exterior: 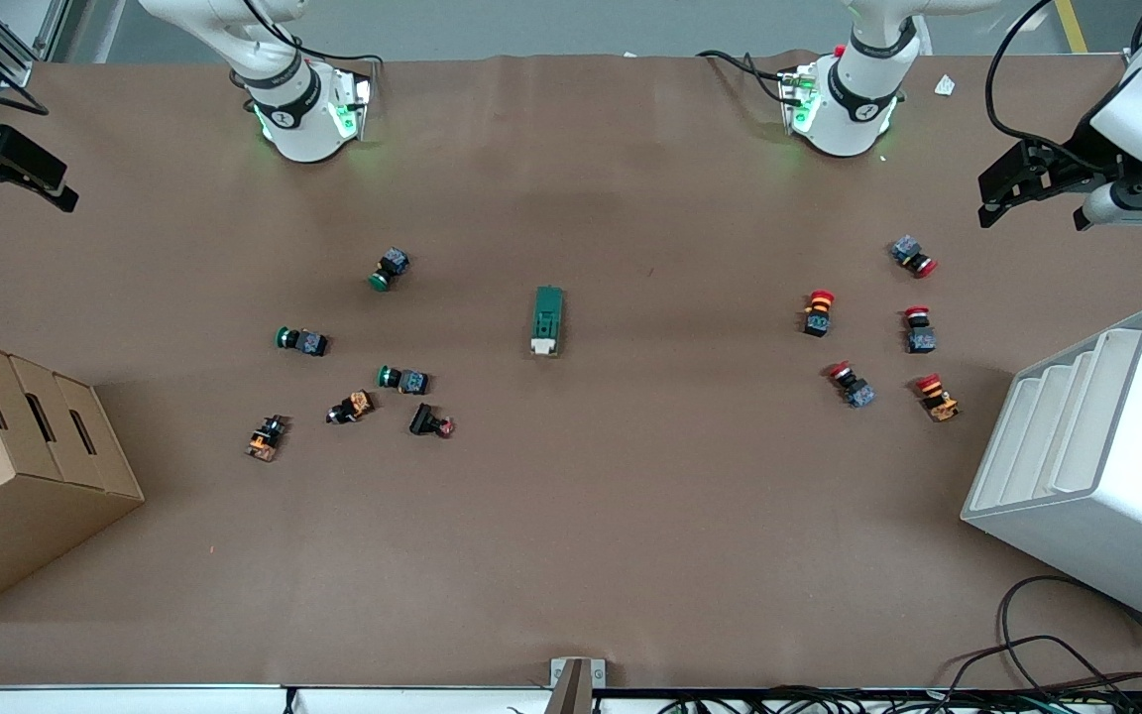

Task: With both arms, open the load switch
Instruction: 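Move the left gripper over the green load switch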

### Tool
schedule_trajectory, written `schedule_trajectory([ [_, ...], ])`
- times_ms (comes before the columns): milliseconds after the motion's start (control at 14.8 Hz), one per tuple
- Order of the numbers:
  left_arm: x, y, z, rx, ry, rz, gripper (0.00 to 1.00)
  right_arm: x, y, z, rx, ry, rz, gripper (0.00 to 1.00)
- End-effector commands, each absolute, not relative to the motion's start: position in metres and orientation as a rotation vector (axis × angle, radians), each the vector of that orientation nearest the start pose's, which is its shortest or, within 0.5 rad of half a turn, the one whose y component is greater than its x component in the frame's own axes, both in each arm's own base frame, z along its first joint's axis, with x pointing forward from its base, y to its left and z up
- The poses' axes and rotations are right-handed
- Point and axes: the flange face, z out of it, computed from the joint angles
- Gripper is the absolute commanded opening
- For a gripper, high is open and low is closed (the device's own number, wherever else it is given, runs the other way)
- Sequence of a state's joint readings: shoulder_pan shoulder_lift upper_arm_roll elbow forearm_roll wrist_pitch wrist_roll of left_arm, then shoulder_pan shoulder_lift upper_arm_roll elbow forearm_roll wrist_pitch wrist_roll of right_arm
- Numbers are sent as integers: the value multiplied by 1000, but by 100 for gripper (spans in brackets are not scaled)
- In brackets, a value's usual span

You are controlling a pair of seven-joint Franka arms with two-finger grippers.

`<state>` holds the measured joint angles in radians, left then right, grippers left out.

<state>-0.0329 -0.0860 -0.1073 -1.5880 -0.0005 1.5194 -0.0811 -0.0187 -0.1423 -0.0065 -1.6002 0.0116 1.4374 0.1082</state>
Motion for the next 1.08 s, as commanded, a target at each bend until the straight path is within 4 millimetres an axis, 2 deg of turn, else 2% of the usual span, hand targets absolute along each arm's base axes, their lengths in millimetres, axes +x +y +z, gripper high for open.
schedule_trajectory([
  [0,518,-76,663,-3153,106,-31,100,491,-5,678,-3113,174,40,100],
  [136,517,-80,665,-3150,103,-39,100,491,-5,678,-3116,103,41,100],
  [271,522,-94,664,-3149,125,-41,100,489,-5,677,-3116,88,65,100],
  [339,521,-113,665,-3152,171,-44,100,488,-5,679,-3116,85,63,100],
  [475,516,-153,656,-3140,141,-23,100,487,-6,679,-3116,90,60,100],
  [678,512,-229,633,-3159,107,-43,100,488,-5,682,-3116,92,37,100],
  [814,509,-281,610,-3174,58,-59,100,489,-5,685,-3114,94,27,100],
  [1017,497,-355,569,-3141,-40,-107,100,487,-5,698,-3114,96,-11,100],
])
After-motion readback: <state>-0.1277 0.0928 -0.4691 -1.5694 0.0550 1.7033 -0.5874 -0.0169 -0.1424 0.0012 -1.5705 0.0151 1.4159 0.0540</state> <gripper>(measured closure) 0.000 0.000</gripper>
